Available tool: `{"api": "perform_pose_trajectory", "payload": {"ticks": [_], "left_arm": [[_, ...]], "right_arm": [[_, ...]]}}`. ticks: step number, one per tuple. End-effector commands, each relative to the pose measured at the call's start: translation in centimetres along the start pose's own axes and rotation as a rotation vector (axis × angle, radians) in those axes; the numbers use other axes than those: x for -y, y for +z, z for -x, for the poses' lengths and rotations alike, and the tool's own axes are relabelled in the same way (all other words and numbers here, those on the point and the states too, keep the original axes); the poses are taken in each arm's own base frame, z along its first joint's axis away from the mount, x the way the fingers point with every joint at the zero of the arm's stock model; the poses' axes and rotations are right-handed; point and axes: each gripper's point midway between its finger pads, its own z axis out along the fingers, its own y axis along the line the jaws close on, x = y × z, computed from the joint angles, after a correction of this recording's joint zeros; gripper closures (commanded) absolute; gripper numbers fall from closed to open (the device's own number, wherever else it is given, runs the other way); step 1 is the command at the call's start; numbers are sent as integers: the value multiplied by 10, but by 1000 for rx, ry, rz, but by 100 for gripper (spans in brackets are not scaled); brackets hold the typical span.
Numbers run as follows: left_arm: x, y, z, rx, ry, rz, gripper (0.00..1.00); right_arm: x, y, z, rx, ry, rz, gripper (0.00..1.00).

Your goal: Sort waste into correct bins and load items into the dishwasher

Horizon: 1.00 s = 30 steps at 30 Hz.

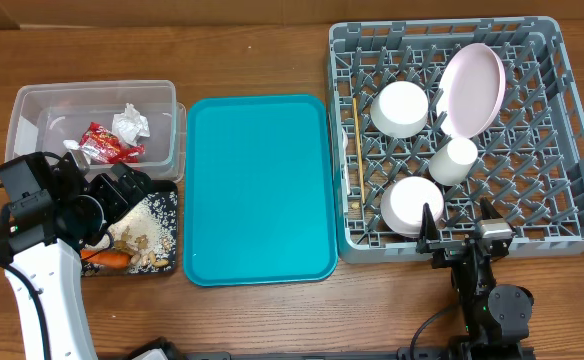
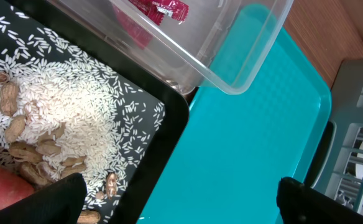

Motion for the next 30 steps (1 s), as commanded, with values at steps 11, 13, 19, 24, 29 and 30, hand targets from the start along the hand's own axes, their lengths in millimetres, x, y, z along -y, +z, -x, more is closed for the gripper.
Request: {"api": "perform_pose_trajectory", "payload": {"ticks": [11,13,19,24,29,30], "left_arm": [[31,-32,2,104,113,-70,0],[42,-41,-2,129,150,-94,0],[84,-73,-26,197,305,-203,0],[111,-107,-50,274,422,-306,0],[118,-137,-61,363,469,-361,0],[118,-139,-62,372,473,-366,0]], "right_arm": [[3,0,-2,5,5,-13,0],[3,0,-2,5,5,-13,0],[3,0,-2,5,4,-13,0],[3,0,-2,5,4,-13,0],[3,0,-2,5,5,-13,0],[3,0,-2,5,5,-13,0]]}}
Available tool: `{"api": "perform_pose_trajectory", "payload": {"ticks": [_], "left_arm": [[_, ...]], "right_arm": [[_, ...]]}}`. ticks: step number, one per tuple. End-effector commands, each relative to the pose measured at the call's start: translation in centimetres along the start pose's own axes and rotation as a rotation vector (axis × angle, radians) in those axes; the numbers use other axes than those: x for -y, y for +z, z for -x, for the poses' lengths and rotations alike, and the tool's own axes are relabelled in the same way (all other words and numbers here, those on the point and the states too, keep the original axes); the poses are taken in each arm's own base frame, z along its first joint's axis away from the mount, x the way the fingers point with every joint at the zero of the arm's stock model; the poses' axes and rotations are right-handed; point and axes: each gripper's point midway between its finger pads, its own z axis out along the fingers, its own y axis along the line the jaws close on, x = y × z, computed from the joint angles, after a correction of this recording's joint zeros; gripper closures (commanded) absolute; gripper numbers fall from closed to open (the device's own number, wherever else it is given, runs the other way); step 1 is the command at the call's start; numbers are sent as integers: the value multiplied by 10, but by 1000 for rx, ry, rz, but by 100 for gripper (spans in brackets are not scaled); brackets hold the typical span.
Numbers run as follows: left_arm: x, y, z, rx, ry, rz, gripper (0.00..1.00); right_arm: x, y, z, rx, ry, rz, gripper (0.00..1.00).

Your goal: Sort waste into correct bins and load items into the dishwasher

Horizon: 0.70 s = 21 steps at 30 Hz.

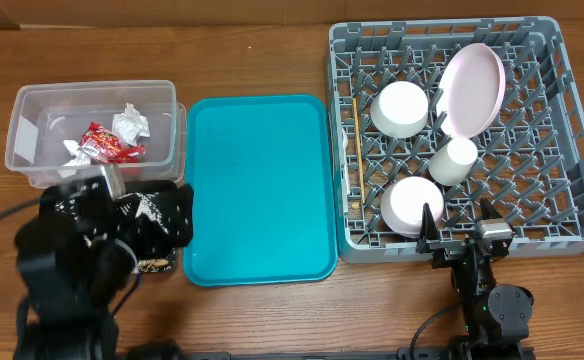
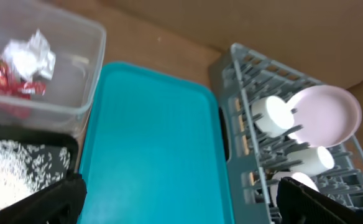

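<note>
My left gripper (image 2: 181,205) is open and empty, its fingers framing the bare teal tray (image 2: 156,143). In the overhead view that arm (image 1: 102,245) is blurred and covers most of the black food-waste tray (image 1: 160,266). Rice shows on the black tray (image 2: 20,174). The clear bin (image 1: 27,110) holds a red wrapper (image 1: 110,144) and crumpled paper (image 1: 130,124). The grey dish rack (image 1: 562,235) carries two white bowls (image 1: 400,108), a cup (image 1: 454,160), a pink plate (image 1: 474,88) and a chopstick (image 1: 356,140). My right gripper (image 1: 457,232) rests open at the rack's front edge.
The teal tray (image 1: 260,190) lies between the bins and the rack. Bare wooden table (image 1: 272,50) runs along the back and around the rack.
The left wrist view was close over the black tray's rice and peanuts; now it looks across the teal tray to the rack. The left arm has shifted right over the black tray. The right arm is unmoved.
</note>
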Motion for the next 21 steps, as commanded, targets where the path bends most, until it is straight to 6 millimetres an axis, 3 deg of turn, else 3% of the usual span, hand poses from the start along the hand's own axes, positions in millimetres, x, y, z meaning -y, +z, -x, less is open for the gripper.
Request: {"api": "perform_pose_trajectory", "payload": {"ticks": [1,13,21], "left_arm": [[11,-12,5,42,49,-29,0],[24,-26,-6,43,78,-71,0],[27,-31,-37,23,114,-117,1]], "right_arm": [[2,0,-2,5,5,-13,0],[2,0,-2,5,4,-13,0],[2,0,-2,5,5,-13,0]]}}
